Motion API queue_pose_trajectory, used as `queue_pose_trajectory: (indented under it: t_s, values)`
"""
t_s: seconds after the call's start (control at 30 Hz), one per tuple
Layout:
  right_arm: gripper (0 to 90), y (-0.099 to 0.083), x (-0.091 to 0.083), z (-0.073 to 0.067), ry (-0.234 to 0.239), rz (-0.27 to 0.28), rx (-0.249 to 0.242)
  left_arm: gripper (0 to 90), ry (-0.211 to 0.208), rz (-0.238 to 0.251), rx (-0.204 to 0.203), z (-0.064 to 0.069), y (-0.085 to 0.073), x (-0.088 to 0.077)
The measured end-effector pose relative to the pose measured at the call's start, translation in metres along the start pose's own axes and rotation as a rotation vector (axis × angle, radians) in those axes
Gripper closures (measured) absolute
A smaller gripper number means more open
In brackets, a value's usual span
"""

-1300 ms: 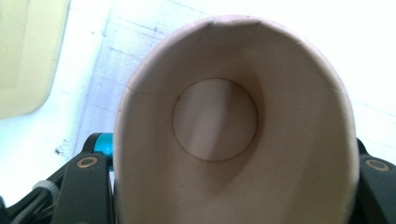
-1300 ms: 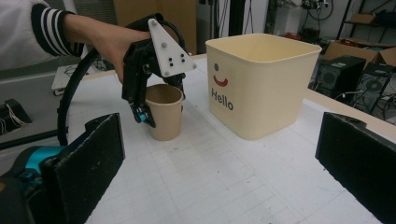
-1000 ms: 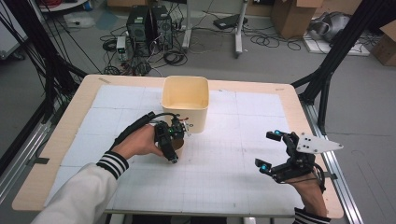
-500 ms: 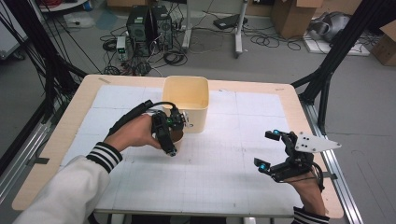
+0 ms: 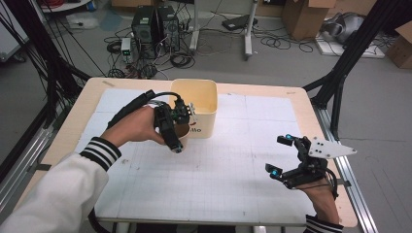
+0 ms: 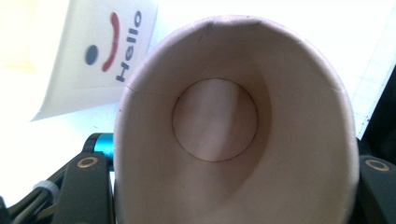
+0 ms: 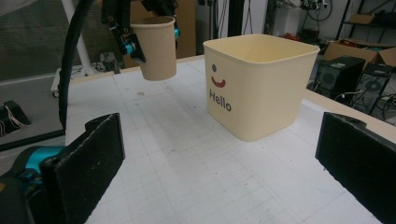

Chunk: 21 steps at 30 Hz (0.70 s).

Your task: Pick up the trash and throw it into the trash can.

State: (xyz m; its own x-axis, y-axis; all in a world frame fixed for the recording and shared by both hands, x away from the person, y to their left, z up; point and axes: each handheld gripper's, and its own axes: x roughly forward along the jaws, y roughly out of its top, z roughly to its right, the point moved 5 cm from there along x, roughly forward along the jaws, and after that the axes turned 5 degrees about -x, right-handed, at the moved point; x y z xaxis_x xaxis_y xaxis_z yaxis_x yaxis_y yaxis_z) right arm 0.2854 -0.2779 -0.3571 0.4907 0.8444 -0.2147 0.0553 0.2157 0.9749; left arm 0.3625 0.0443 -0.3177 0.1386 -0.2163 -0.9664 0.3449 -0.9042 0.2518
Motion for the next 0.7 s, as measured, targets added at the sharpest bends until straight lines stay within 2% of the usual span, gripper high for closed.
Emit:
queue_pose_trajectory:
  t_s: [0.47, 0.7]
  values:
    - [0.2, 0.000, -0.002, 0.002, -0.005, 0.006, 0.006, 34.2, 0.012, 0.004, 0.018, -0.007, 0.013, -0.033]
    - [0.2, -0.001, 0.001, 0.002, -0.001, 0.001, 0.004, 34.2, 0.011, 0.020, 0.008, -0.014, 0.016, -0.047]
